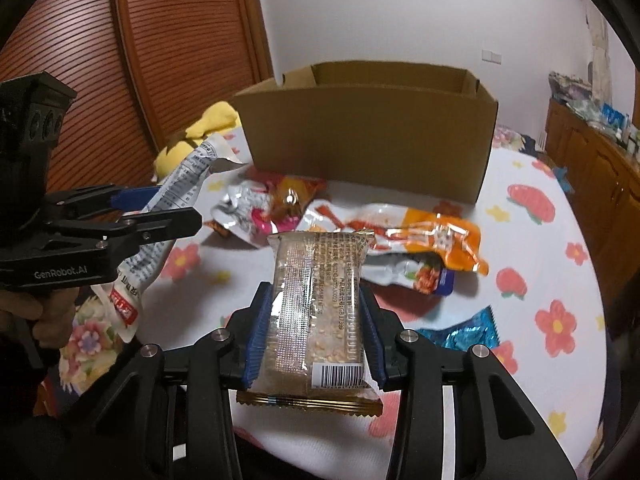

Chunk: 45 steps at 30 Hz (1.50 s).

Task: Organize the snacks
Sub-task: 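Carry both packs over the cardboard box and open both tools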

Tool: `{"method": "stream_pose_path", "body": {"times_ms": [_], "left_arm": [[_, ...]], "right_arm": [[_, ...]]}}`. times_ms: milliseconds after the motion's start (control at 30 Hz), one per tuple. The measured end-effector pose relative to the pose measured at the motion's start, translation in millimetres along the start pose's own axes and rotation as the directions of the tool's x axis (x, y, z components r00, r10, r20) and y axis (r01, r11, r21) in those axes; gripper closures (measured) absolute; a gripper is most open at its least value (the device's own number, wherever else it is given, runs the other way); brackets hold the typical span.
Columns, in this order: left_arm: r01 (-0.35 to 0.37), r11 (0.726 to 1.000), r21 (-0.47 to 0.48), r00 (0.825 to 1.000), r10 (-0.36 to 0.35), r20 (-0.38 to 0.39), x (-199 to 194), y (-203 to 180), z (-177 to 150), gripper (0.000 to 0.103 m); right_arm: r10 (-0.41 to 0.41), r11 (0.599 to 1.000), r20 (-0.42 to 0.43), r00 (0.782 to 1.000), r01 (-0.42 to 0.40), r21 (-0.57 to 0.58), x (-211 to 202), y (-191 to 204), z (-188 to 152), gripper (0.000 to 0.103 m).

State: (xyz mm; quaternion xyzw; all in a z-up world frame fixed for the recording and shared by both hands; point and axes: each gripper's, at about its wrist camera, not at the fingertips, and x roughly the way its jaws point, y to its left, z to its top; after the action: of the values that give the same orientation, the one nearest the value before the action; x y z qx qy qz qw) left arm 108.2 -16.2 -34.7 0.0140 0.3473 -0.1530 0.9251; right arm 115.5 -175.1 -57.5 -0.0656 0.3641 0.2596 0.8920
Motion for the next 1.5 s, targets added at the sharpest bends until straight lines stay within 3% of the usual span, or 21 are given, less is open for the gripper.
{"method": "stream_pose_path", "body": {"times_ms": [267,733,1000,1300,1500], "left_arm": [[0.003,0.999,0.034,0.999,-0.005,0.039,-5.9,-1.7,29.0,0.047],[0.017,1.0,0.016,0.992,-0.019,0.123,13.6,21.1,118.5,0.047],[-0.021,1.0,0.015,0.993,0.02,0.112,38.4,36.4,159.2,0.047],[-0.046,0.999,0.02,0.995,0.044,0.085,68.1,43.5,188.7,0.047],[-0.046,0.998,0.039,0.996,0.043,0.072,84.2,37.4,198.5,0.047]], "right_arm": [[-0.03,0.999,0.032,0.999,0.031,-0.032,-7.7,-6.6,27.0,0.062],[-0.062,0.996,0.128,0.99,0.069,-0.053,-3.9,-46.0,125.4,0.061],[-0.05,0.998,0.099,0.994,0.055,-0.043,39.6,-79.1,167.2,0.061],[-0.024,1.0,-0.002,1.0,0.024,-0.008,84.3,-105.4,178.5,0.061],[-0.019,1.0,-0.008,1.0,0.019,-0.017,91.2,-110.6,180.5,0.056]]}}
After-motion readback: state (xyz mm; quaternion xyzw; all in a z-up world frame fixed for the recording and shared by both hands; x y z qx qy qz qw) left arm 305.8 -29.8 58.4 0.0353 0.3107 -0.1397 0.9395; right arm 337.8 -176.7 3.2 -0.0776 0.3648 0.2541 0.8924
